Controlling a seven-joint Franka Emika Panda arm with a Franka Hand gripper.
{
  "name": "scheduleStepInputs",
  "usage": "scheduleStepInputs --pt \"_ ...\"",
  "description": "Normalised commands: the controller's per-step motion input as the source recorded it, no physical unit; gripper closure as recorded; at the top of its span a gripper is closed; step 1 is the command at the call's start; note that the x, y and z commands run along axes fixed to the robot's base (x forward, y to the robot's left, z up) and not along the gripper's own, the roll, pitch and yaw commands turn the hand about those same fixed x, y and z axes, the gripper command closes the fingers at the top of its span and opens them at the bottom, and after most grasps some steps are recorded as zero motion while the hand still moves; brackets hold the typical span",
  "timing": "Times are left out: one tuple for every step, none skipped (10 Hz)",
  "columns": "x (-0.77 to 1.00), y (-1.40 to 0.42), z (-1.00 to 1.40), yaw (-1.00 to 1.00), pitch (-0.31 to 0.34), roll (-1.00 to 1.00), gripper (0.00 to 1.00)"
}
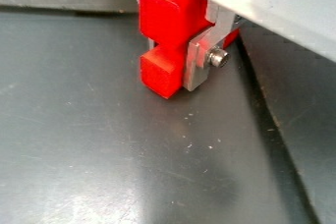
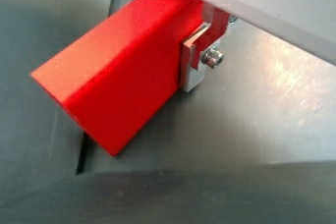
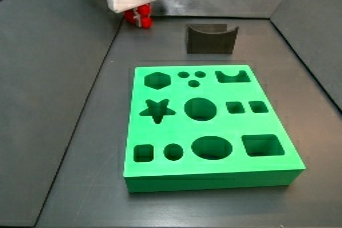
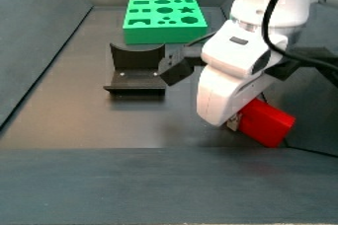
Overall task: Pick up the double-square object. Move up. Rotate the double-square object. Place the double-square object on the fixture. Regrasp the double-square object. Move to above the board. Insert the double-square object.
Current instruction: Move up, then rotate the double-square object.
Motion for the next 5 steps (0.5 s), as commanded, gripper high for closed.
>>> scheduleStepInputs --pt "-0.03 0.01 0.72 0.00 0.024 0.01 1.00" --pt "-0.02 0.03 0.65 -0.01 0.031 0.02 1.00" --pt "-0.03 -0.01 0.48 -0.02 0.052 0.02 1.00" --pt "-0.03 -0.01 0.39 -0.02 0.054 0.03 1.00" --pt "0.47 -1.00 0.63 0.00 0.000 0.00 1.00"
